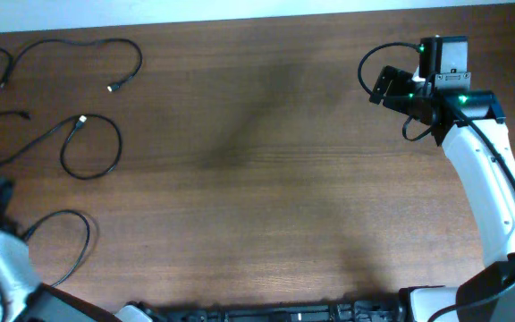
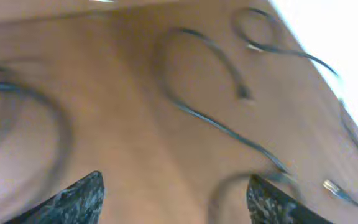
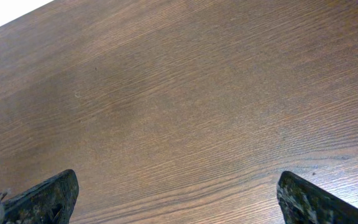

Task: Untangle cables

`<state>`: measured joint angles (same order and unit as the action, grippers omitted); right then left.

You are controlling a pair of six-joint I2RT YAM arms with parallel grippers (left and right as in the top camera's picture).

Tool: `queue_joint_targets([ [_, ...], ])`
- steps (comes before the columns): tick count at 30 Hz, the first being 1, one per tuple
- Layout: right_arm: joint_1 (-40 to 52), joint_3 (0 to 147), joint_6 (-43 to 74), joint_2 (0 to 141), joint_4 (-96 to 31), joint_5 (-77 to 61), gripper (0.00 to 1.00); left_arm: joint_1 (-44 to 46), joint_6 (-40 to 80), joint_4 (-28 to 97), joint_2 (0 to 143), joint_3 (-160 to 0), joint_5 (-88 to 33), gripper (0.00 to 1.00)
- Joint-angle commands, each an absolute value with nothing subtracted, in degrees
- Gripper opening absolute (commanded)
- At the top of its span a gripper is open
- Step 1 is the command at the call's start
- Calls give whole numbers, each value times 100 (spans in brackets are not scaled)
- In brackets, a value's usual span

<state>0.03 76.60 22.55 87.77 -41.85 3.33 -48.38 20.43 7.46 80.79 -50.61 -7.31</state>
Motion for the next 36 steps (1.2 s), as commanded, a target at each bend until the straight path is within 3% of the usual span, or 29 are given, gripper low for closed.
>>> queue_joint_targets([
  [1, -8, 7682, 2300, 8792, -4180, 322, 99, -3378, 1938, 705, 7690, -5170, -985, 80],
  [3, -8, 7682, 2300, 8792, -4180, 322, 99, -2095, 1514, 812, 7603, -5170, -923, 82],
  [4, -8, 7682, 2300, 8792, -4180, 322, 99, -1549, 1455, 941, 7603, -5170, -773, 95],
  [5, -8, 7682, 2300, 8792, -4180, 322, 99, -963, 1446, 1166, 7603, -5170, -545, 99],
  [8, -8, 7682, 2300, 8792, -4180, 322, 99, -51, 1446, 1406, 7605, -5170, -150, 99],
  [15, -8, 7682, 2329, 8792, -4156, -23, 99, 108, 1446, 1428, 7605, -5170, -150, 99],
  [20, -5, 7684, 2279, 8739, -4969, -1691, 99, 110, 1450, 1476, 7605, -5168, -239, 99],
  [25, 152, 7682, 2128, 7830, -5896, -1258, 99, 139, 1448, 1487, 7605, -5168, -255, 99],
  [30, 1208, 7601, 2150, 6751, -6364, 89, 99, 139, 1446, 1605, 7605, -5168, -255, 99],
  [36, 1608, 7601, 2130, 5686, -6713, 222, 99, 139, 1448, 1623, 7605, -5168, -255, 99],
])
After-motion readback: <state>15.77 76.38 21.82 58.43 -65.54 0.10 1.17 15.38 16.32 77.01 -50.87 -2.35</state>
